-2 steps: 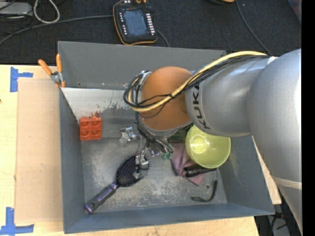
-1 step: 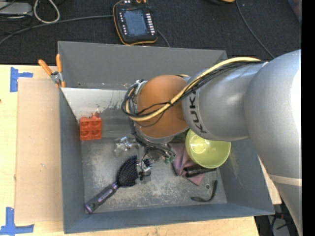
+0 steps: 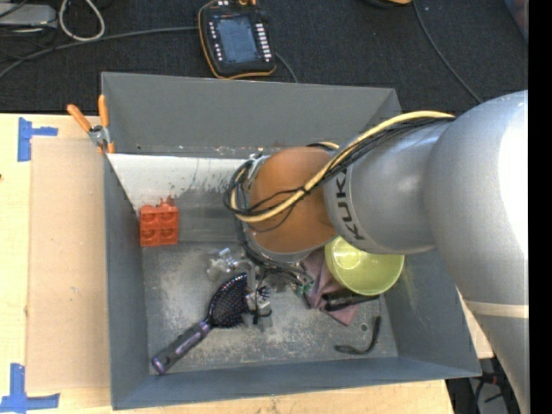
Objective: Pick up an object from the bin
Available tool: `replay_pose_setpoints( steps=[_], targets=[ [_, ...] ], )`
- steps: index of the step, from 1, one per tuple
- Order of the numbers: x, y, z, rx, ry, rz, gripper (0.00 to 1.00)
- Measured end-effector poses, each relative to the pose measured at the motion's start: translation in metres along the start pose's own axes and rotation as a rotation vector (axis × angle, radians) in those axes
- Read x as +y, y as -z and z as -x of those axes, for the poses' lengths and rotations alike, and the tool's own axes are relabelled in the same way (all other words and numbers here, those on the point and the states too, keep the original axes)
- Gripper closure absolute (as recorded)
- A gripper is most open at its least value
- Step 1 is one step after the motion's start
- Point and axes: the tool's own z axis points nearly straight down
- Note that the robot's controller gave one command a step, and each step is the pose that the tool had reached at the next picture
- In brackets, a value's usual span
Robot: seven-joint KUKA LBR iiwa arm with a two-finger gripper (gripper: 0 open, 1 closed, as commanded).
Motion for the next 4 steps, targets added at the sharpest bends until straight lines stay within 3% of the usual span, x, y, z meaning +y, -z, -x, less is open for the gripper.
replay_pose_setpoints(
  steps=[1, 3, 4],
  targets=[
    [0.01, 0.004, 0.006, -0.002, 0.16, -0.003, 1.0],
    [0.01, 0.016, 0.004, 0.002, 0.158, -0.001, 1.0],
    [0.011, 0.045, 0.004, 0.001, 0.157, 0.0, 1.0]
  ],
)
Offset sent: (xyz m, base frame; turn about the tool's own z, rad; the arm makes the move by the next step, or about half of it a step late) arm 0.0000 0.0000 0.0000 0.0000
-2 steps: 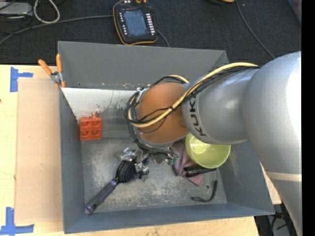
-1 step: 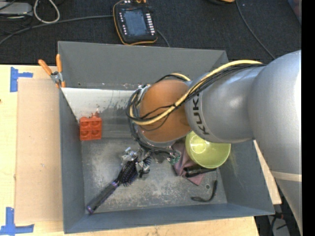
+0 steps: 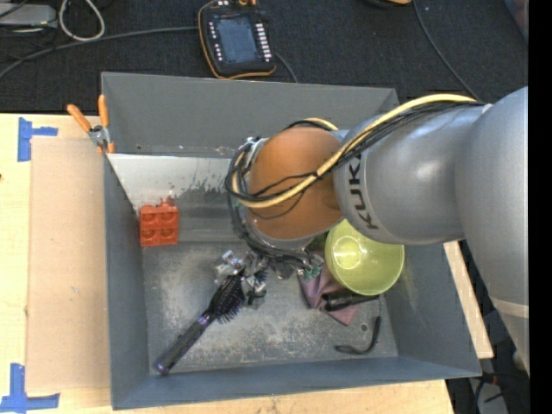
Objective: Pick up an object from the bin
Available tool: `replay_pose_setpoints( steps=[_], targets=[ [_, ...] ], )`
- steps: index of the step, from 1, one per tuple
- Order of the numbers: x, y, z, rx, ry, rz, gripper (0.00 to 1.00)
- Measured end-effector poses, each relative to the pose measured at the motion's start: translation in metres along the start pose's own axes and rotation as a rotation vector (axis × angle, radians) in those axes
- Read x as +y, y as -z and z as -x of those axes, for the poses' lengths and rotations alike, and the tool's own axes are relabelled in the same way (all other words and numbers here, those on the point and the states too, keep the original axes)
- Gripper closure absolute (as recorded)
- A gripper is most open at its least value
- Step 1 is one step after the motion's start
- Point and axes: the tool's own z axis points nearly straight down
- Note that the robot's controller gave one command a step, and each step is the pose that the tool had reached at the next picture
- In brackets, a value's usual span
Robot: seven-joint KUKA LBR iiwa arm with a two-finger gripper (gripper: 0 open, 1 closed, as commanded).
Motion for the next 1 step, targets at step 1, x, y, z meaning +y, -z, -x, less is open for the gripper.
replay_pose_setpoints(
  steps=[1],
  targets=[
    [0.0005, 0.0214, 0.0007, -0.002, -0.003, 0.0, 1.0]
  ],
)
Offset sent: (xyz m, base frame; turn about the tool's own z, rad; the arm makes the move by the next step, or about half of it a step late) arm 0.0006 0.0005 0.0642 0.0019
